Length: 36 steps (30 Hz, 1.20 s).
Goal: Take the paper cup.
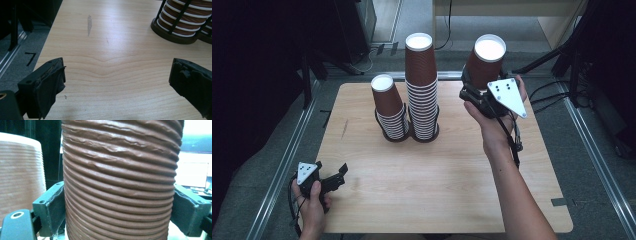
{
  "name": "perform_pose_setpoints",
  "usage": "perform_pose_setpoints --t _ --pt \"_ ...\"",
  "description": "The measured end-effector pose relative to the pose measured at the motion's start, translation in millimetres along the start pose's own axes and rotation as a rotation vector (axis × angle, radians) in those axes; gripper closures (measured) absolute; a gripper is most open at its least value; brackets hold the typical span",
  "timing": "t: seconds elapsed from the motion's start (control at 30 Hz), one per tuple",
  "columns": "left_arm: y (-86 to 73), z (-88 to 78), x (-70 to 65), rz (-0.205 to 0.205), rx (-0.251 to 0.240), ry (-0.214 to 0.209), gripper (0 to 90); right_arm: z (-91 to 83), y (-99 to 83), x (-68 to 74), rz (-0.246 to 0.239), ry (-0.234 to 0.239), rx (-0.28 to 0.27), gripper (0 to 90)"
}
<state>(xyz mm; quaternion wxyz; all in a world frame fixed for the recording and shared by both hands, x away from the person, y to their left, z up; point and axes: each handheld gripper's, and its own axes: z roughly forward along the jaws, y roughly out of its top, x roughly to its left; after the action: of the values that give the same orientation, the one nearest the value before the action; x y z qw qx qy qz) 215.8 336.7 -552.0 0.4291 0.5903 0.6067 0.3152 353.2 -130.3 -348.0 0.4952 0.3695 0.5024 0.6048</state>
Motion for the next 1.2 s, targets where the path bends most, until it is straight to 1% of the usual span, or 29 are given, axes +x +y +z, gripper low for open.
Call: perform_pose_setpoints --t 0.07,0.1,0.17,0.2,0.23,0.27,0.33,0.4,0.43,0.47,0.5,0.57,0.6,0.67,0.73,0.8,0.9,0.97,1.0,1.13,1.2 --pt "-0.1 0.0 -0.5 0.002 0.0 0.0 0.3 -4.3 -6.8 -4.4 0.003 -0.008 0.013 11.7" --pt "-0.1 -0.1 -0.6 0.002 0.0 0.001 0.3 -4.3 -6.8 -4.4 0.003 -0.008 0.013 11.7" --pt "-0.2 -0.5 -0.7 0.004 0.001 0.005 0.3 -7.8 -13.5 -6.7 -0.017 -0.004 0.031 11.5" --pt "-0.2 -0.5 -0.7 0.004 0.001 0.005 0.4 -7.8 -13.5 -6.7 -0.017 -0.004 0.031 11.5" --pt "-0.2 -0.5 -0.8 0.002 -0.001 0.007 0.3 -9.8 -17.4 -7.3 -0.035 -0.007 0.043 11.5" --pt "-0.3 -0.7 -0.9 0.003 -0.001 0.009 0.3 -9.8 -17.4 -7.3 -0.035 -0.007 0.043 11.5" --pt "-0.3 -1.2 -1.3 0.007 -0.002 0.013 0.3 -14.4 -24.0 -7.4 -0.044 -0.004 0.06 11.5" --pt "0.2 -2.1 -2.1 0.014 -0.005 0.02 0.4 -16.8 -26.9 -7.1 -0.051 0.001 0.065 11.5" --pt "0.5 -2.8 -2.6 0.021 -0.006 0.027 0.3 -20.9 -32.2 -5.9 -0.058 0.011 0.073 11.5" --pt "0.7 -3.1 -3.2 0.028 -0.007 0.037 0.3 -20.9 -32.2 -5.9 -0.058 0.011 0.073 11.5" --pt "1.2 -3.7 -4.6 0.042 -0.003 0.059 0.3 -22.6 -34.2 -5.5 -0.063 0.015 0.079 11.4" --pt "2.0 -4.0 -6.7 0.052 -0.004 0.084 0.4 -27.7 -40.7 -3.4 -0.072 0.035 0.093 11.4" --pt "2.5 -3.9 -7.5 0.056 -0.001 0.096 0.4 -32.0 -46.5 -2.0 -0.089 0.058 0.108 11.3" --pt "3.4 -3.8 -8.7 0.063 0.005 0.108 0.4 -33.8 -48.6 -1.4 -0.092 0.062 0.116 11.3" --pt "5.5 -4.0 -9.5 0.05 0.003 0.103 0.3 -40.2 -56.3 -1.0 -0.092 0.081 0.131 11.3" --pt "8.6 -4.6 -12.0 0.048 -0.005 0.098 0.4 -41.6 -58.0 -1.0 -0.089 0.084 0.132 11.3" --pt "14.4 -5.5 -17.8 0.056 -0.009 0.09 0.4 -49.1 -66.2 -1.7 -0.095 0.099 0.148 11.3" --pt "18.5 -5.5 -22.2 0.062 -0.01 0.089 0.4 -50.5 -67.4 -1.8 -0.094 0.1 0.151 11.3" --pt "21.6 -5.5 -25.4 0.064 -0.017 0.082 0.3 -54.4 -70.9 -2.7 -0.101 0.103 0.154 11.3" --pt "31.2 -4.6 -36.0 0.078 -0.025 0.055 0.3 -59.2 -75.1 -4.0 -0.107 0.106 0.163 11.3" --pt "36.3 -4.3 -42.0 0.092 -0.025 0.045 0.3 -62.2 -77.9 -5.0 -0.108 0.106 0.169 11.3"
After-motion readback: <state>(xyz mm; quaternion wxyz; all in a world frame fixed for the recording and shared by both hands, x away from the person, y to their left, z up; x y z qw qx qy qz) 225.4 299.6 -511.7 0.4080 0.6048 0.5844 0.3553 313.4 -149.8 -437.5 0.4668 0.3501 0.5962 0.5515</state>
